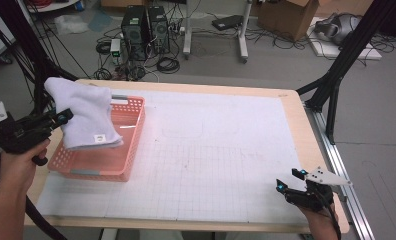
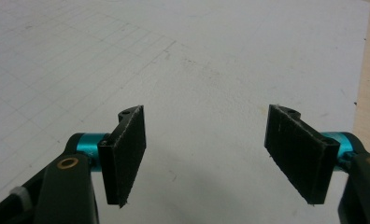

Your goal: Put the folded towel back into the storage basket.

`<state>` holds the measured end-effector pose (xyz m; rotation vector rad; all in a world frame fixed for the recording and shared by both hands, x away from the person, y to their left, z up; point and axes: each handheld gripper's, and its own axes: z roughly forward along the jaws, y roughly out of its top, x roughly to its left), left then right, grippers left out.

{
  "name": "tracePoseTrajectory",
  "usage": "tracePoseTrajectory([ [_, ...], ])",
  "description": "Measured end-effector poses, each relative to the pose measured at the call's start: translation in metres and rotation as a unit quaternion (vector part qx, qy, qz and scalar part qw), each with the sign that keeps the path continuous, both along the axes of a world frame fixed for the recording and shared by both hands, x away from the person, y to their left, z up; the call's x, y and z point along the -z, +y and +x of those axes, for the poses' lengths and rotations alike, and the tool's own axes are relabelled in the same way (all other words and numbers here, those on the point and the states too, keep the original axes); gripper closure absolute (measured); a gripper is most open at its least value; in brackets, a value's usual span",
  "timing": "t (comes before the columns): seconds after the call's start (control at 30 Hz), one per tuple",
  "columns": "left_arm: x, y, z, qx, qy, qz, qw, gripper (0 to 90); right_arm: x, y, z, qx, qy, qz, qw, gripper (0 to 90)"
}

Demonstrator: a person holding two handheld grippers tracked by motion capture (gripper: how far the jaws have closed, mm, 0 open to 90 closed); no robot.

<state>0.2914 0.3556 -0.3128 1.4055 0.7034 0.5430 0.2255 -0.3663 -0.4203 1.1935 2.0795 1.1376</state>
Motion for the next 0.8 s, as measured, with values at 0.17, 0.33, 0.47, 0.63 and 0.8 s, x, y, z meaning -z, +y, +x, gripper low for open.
tracePoseTrajectory([
  [0.17,0.006,0.008,-0.002,-0.012,0.004,-0.009,0.9999,77.0,0.0,0.001,0.0,0.002,0.002,-0.005,1.0,28.4],
  [0.33,0.013,0.008,0.0,-0.012,0.012,-0.009,0.9998,77.0,0.0,0.0,0.0,0.002,0.003,-0.006,1.0,28.4],
  [0.47,0.019,0.004,0.004,-0.007,0.018,-0.008,0.9998,77.0,0.0,0.0,-0.001,0.001,0.0,-0.004,1.0,28.4],
  [0.63,0.027,-0.006,0.01,0.003,0.008,-0.019,0.9998,76.9,0.0,0.0,-0.001,0.0,0.001,-0.004,1.0,28.4],
  [0.8,0.041,-0.015,0.019,0.013,0.013,-0.019,0.9997,77.0,0.0,0.0,-0.001,0.001,0.002,-0.004,1.0,28.4],
])
